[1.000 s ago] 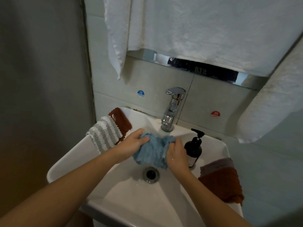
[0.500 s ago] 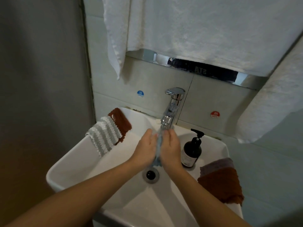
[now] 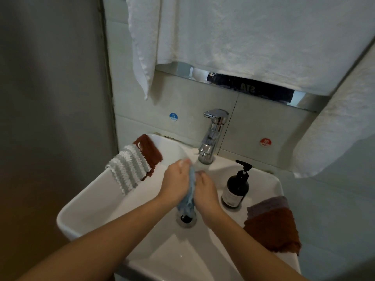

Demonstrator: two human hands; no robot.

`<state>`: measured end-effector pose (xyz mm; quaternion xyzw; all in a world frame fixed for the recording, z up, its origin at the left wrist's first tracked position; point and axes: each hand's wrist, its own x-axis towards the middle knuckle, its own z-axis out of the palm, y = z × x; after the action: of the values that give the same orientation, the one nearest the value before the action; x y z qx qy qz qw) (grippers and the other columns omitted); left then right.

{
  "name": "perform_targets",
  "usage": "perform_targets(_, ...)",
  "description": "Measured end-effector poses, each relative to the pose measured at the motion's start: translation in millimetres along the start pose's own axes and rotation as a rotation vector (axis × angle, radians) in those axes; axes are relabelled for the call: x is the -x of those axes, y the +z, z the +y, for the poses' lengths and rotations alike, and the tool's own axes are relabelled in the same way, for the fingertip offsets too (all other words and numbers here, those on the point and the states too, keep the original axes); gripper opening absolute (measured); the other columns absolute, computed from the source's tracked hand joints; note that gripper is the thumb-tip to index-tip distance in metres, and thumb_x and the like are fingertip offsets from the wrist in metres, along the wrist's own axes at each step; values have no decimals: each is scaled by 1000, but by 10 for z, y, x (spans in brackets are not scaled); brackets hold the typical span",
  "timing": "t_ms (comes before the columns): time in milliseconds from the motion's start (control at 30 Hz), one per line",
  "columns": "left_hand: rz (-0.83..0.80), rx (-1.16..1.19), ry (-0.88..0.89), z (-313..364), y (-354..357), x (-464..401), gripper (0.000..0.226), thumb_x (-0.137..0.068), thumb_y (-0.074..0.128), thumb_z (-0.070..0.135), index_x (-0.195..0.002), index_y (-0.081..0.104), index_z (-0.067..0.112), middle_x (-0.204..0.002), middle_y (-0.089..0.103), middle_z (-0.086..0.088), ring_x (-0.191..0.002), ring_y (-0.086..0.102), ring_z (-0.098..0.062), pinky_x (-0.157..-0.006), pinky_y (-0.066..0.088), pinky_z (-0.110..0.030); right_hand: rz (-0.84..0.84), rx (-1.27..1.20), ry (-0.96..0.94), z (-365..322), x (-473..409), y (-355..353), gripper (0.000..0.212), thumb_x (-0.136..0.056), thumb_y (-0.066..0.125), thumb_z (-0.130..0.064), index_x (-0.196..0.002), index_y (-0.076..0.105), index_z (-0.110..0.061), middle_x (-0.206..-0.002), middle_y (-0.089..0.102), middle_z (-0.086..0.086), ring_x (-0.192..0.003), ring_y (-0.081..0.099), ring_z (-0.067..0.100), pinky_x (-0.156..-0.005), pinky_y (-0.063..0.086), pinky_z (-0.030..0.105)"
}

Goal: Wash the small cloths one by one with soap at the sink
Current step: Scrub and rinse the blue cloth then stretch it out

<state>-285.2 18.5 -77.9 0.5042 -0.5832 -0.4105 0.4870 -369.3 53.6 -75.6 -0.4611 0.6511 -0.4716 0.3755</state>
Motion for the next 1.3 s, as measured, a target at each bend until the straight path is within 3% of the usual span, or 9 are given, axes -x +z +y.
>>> perform_targets(200,-249,-120,-1,81,72,109,28,-105,38,28,-90,60,17,-82,66,0,-83,68,-19,-68,54,-24,216,-217,85,1,-35,-45,27,-105,33,-21,-86,50,-10,-75,50,6,-64,48,13,-51,40,19)
perform_targets(333,-22,-126,93,-11,-35,41,23,-105,34,33,-95,50,20,-78,62,2,-74,65,-16,-66,53,-32,-9,-88,51,-9,56,28,25,-105,37,-18,-88,54,-13,-84,61,7,-73,62,15,-56,47,17)
perform_targets(500,-180,22,106,23,41,191,11,-104,44,24,-97,50,19,-81,62,1,-72,64,-7,-62,56,-24,224,-148,-61,-81,-35,-31,19,-105,38,-25,-97,52,-16,-83,60,2,-73,61,16,-57,47,22)
perform_targets(667,-23,-103,141,-22,-44,74,9,-102,47,25,-94,48,22,-74,63,0,-64,60,-13,-54,48,-29,81,-37,-127,37,92,38,24,-105,38,-25,-89,53,-14,-74,58,3,-66,58,13,-55,46,22)
perform_targets(800,-179,9,87,68,66,254,13,-103,46,25,-91,48,19,-82,63,1,-71,62,-12,-60,55,-29,365,-231,-84,-47,-56,-37,20,-104,41,-20,-88,52,-20,-82,59,2,-66,56,10,-53,45,17)
perform_targets(967,-18,-100,-10,37,8,65,18,-104,40,29,-99,53,17,-86,62,1,-82,62,-14,-70,50,-29,64,164,-2,148,77,66,21,-103,39,-21,-85,49,-18,-75,57,2,-68,57,10,-60,49,23)
perform_targets(1067,-65,-190,-60,13,-22,8,11,-100,47,28,-99,53,19,-90,63,1,-84,61,-16,-75,50,-33,130,54,-226,27,120,20,23,-104,39,-20,-82,46,-19,-69,49,-2,-55,46,-1,-51,39,15)
perform_targets(1167,-226,-184,-32,36,87,95,16,-101,46,26,-94,56,16,-87,64,0,-81,62,-15,-66,49,-28,358,-119,-151,-52,-2,-42,19,-104,38,-21,-89,50,-18,-76,53,-1,-66,50,7,-57,39,20)
perform_targets(1300,-121,-141,17,-6,55,15,22,-102,43,25,-95,58,11,-85,63,-3,-82,62,-18,-68,47,-26,122,197,21,84,82,27,15,-103,36,-20,-95,47,-14,-80,55,2,-69,52,14,-55,37,26)
